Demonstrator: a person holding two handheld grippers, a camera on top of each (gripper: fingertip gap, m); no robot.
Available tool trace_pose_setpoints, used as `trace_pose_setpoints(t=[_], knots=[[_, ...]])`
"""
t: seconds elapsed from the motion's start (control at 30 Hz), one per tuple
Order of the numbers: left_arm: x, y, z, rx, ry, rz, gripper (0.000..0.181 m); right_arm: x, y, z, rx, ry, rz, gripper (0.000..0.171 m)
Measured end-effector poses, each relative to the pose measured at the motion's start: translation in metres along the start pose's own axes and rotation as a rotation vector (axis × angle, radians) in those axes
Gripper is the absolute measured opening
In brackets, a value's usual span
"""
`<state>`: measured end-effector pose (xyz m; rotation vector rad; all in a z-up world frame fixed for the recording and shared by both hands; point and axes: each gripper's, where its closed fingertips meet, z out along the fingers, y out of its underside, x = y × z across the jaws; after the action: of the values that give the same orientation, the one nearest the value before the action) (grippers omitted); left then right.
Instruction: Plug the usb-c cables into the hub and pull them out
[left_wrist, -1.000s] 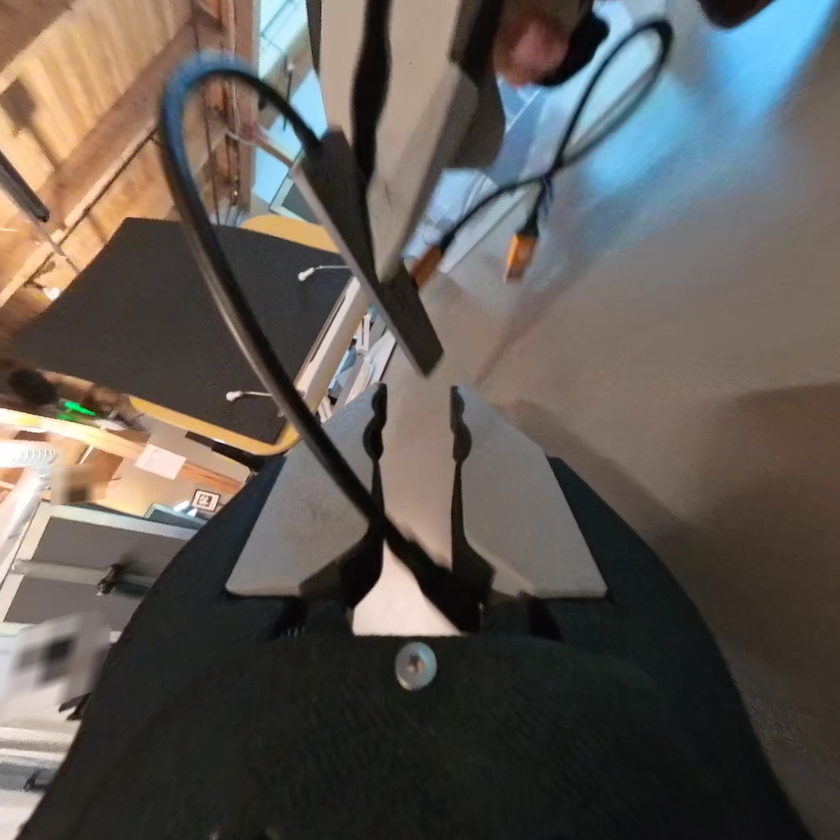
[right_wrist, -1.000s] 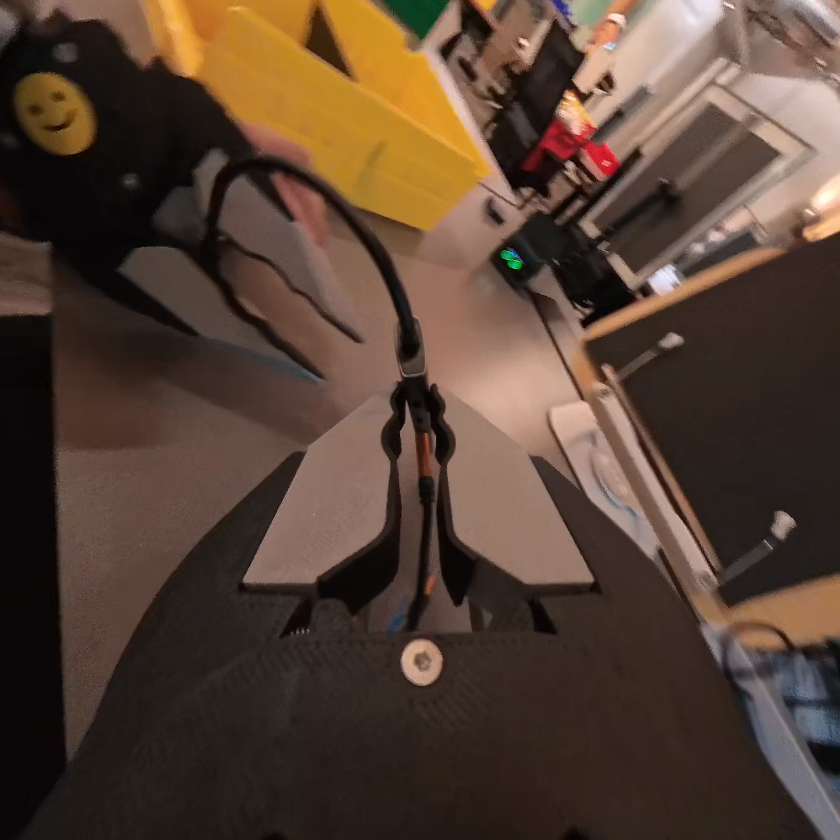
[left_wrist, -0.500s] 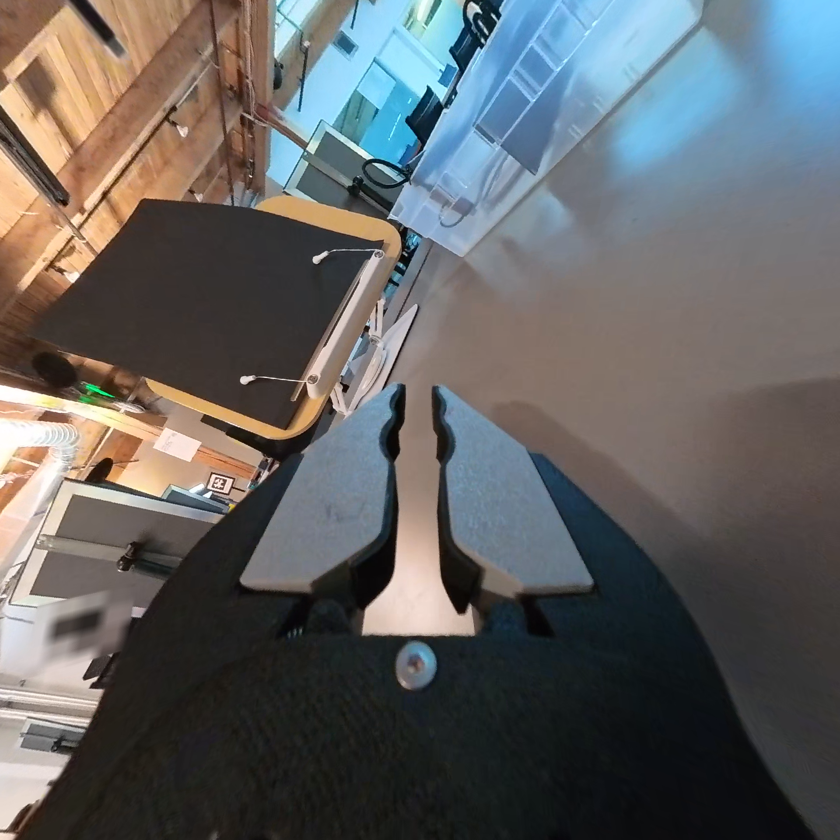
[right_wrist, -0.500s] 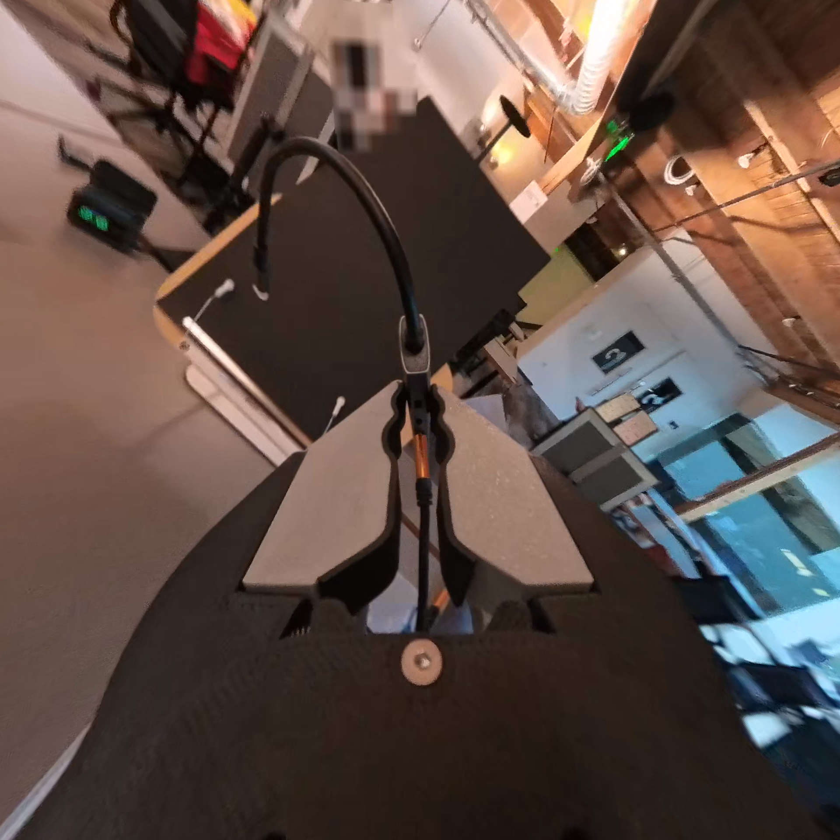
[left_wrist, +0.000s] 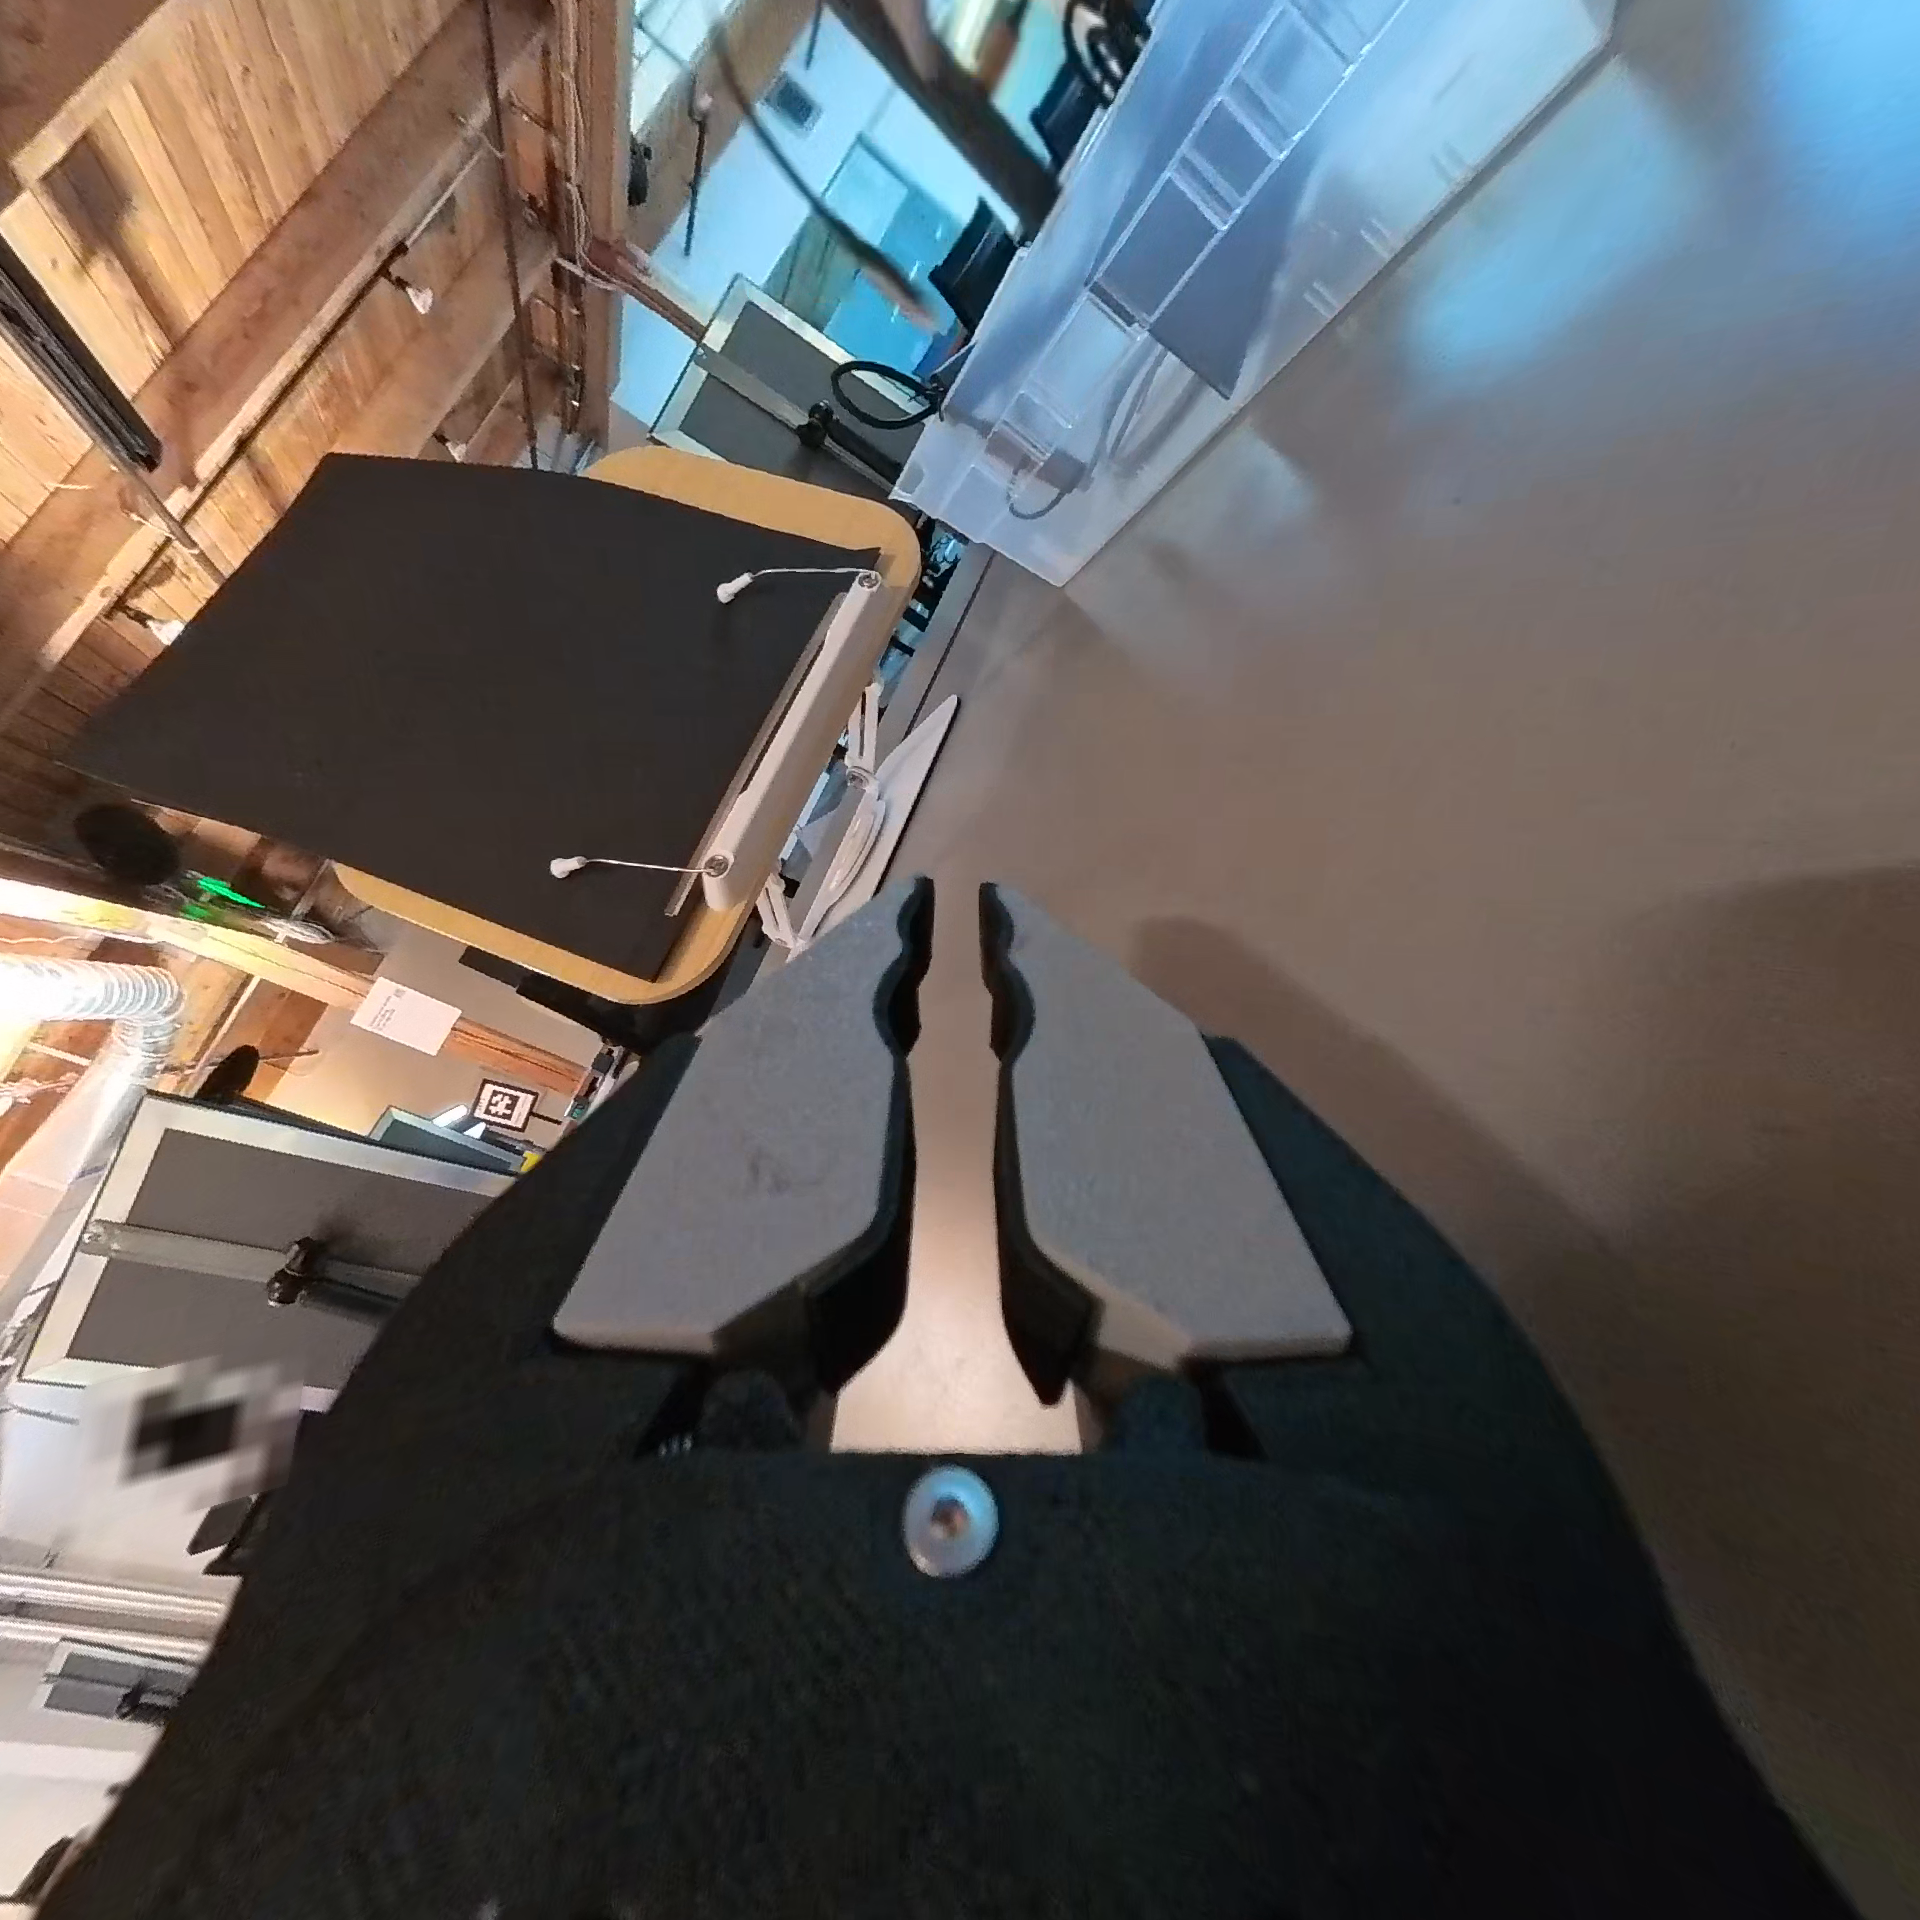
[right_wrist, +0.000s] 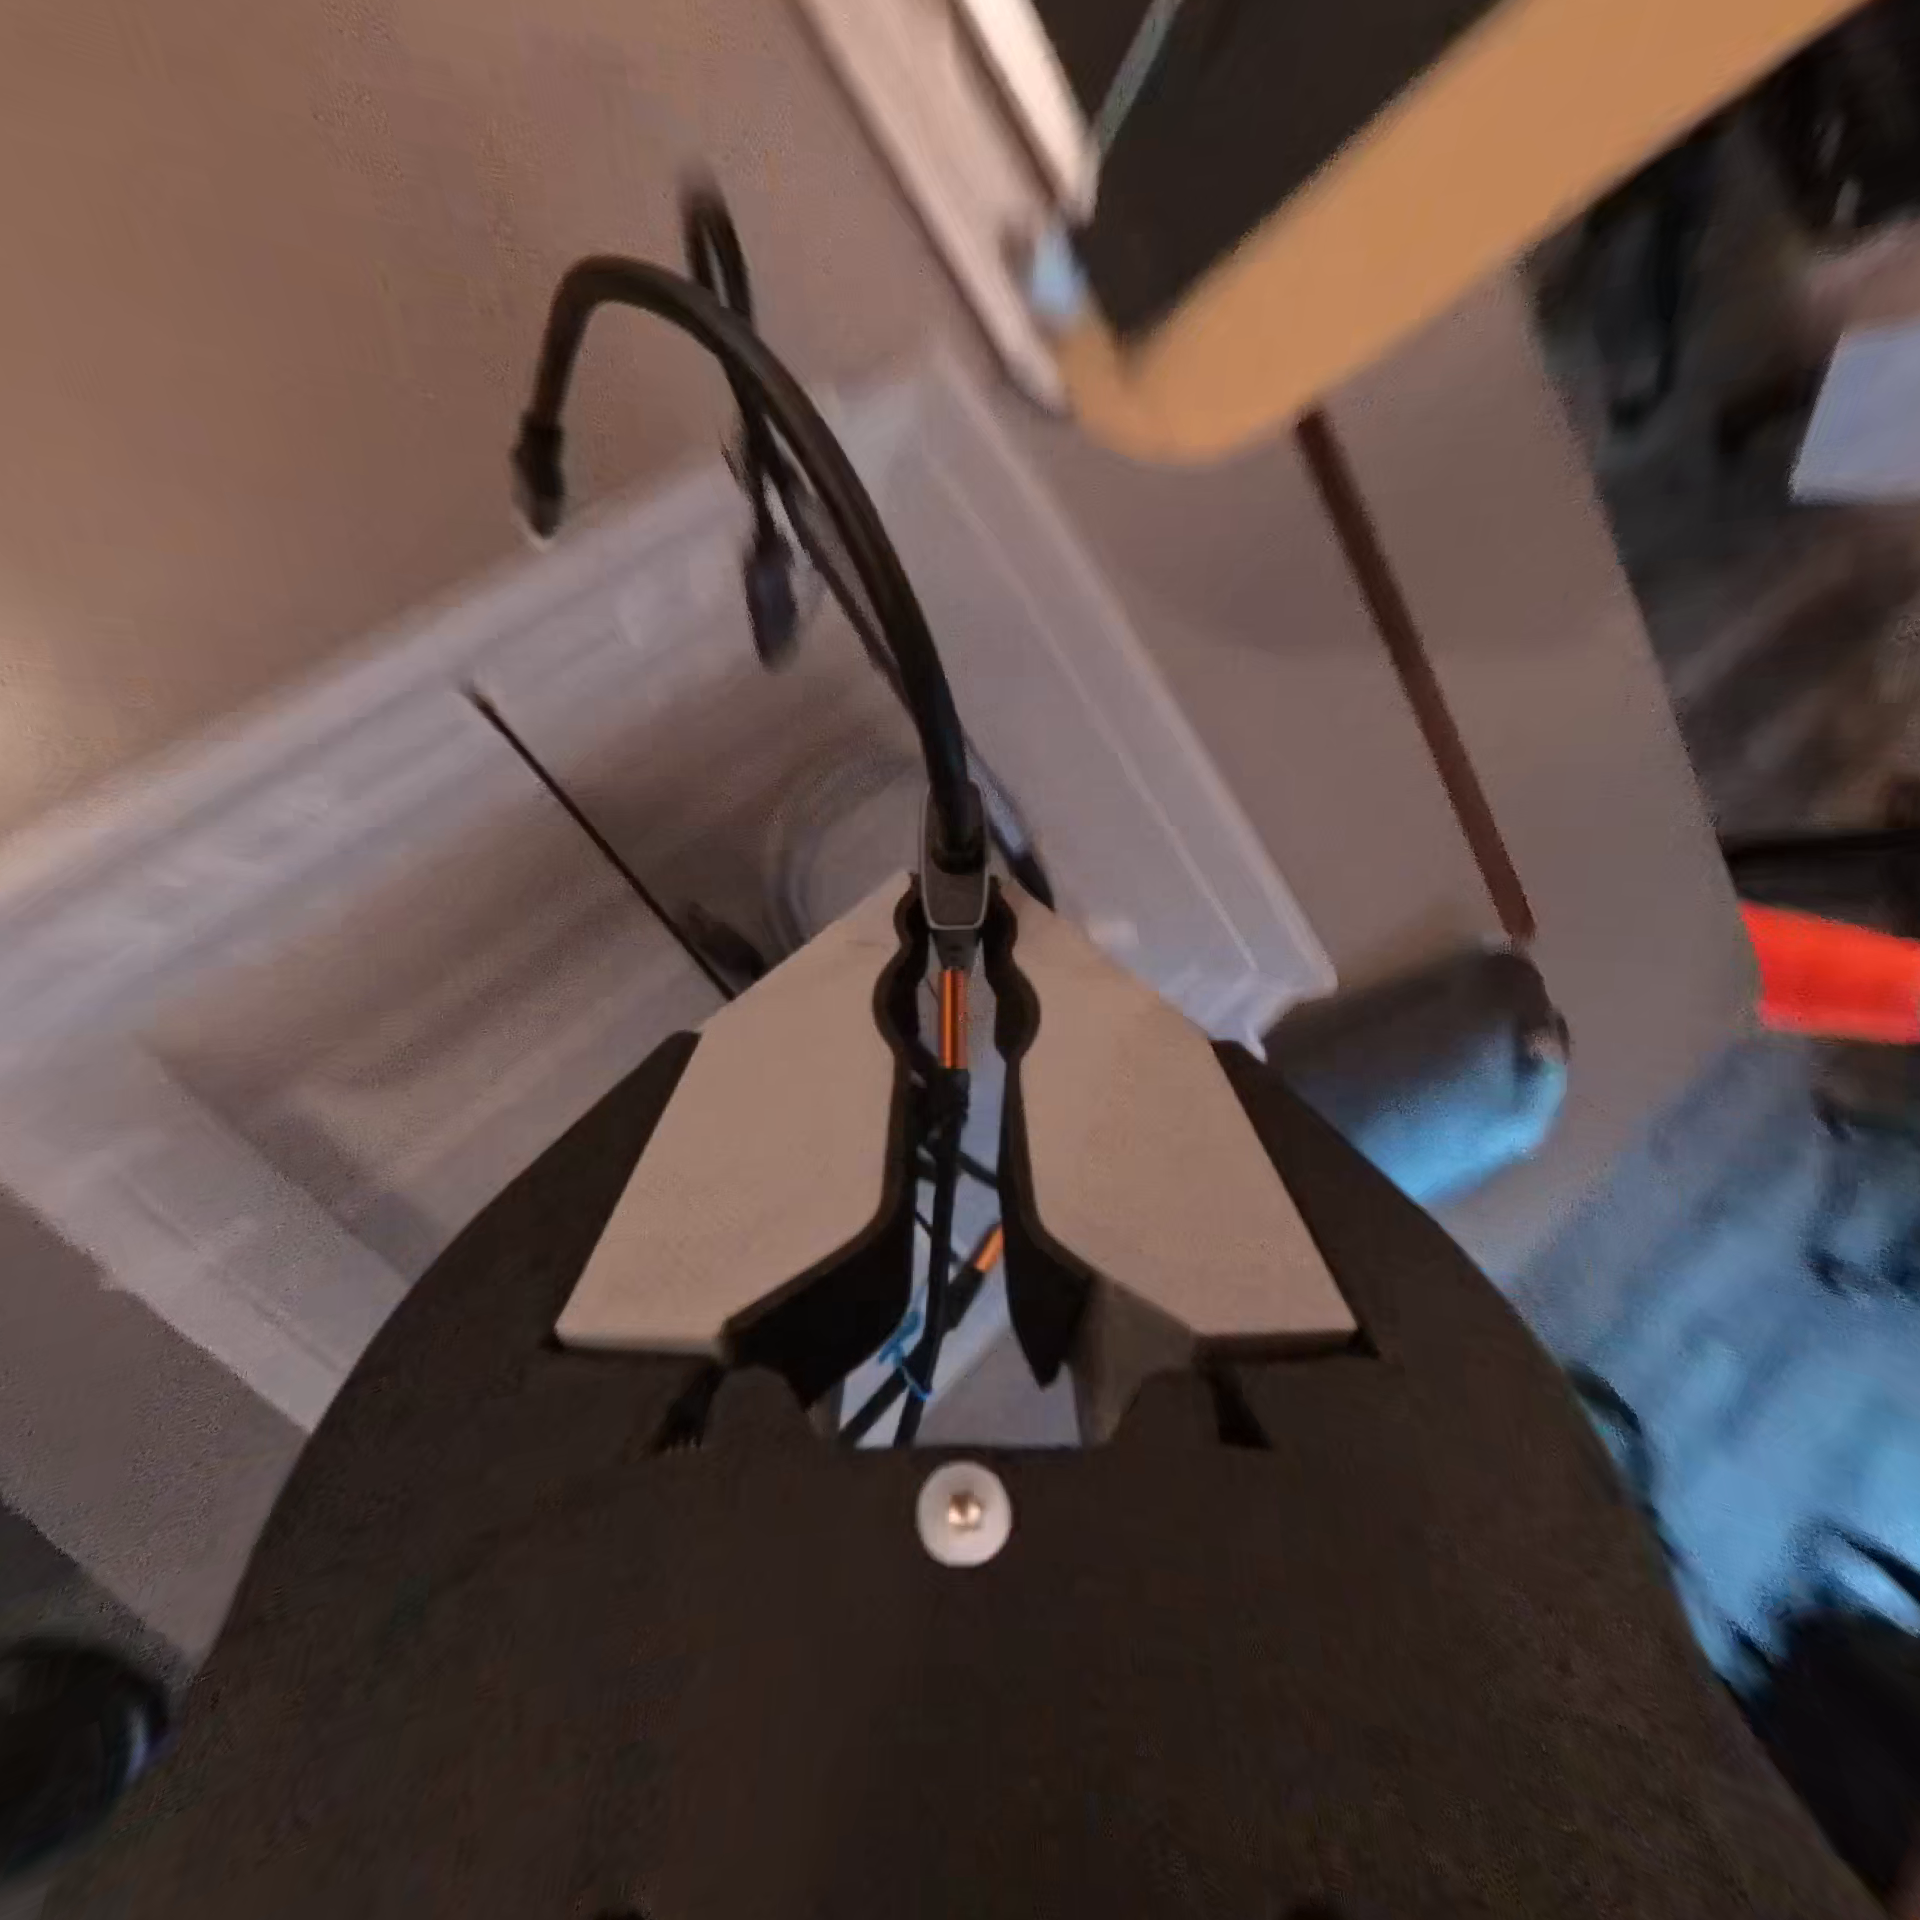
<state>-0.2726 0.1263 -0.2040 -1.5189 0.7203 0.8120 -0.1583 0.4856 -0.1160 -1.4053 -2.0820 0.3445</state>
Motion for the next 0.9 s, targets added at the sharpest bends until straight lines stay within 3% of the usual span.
trace_pose_setpoints(t=[0.1, 0.27, 0.4, 0.57, 0.67, 0.77, 0.9], knots=[[0.0, 0.001, 0.0, -0.003, -0.002, -0.001, 0.006, 0.001, 0.035, 0.038, -0.313, 0.066, -0.117, 0.008], [0.0, 0.002, 0.001, -0.013, -0.008, 0.016, 0.005, -0.016, 0.03, 0.102, -0.447, 0.066, -0.146, 0.009], [0.0, 0.002, 0.001, -0.015, -0.011, 0.02, 0.005, -0.016, 0.042, 0.118, -0.63, 0.105, -0.248, 0.01], [0.001, 0.002, 0.0, -0.007, -0.002, 0.019, 0.005, -0.011, 0.024, 0.1, -0.514, 0.111, -0.153, 0.019], [0.002, 0.002, 0.0, -0.008, 0.003, 0.024, 0.005, -0.007, 0.012, 0.077, -0.425, 0.115, -0.089, 0.047], [0.002, 0.002, 0.0, -0.008, 0.003, 0.022, 0.005, -0.002, 0.002, 0.055, -0.387, 0.157, -0.095, 0.046], [0.002, 0.002, 0.001, -0.013, 0.001, 0.028, 0.005, -0.019, -0.043, 0.044, -0.26, 0.156, -0.12, 0.047]])
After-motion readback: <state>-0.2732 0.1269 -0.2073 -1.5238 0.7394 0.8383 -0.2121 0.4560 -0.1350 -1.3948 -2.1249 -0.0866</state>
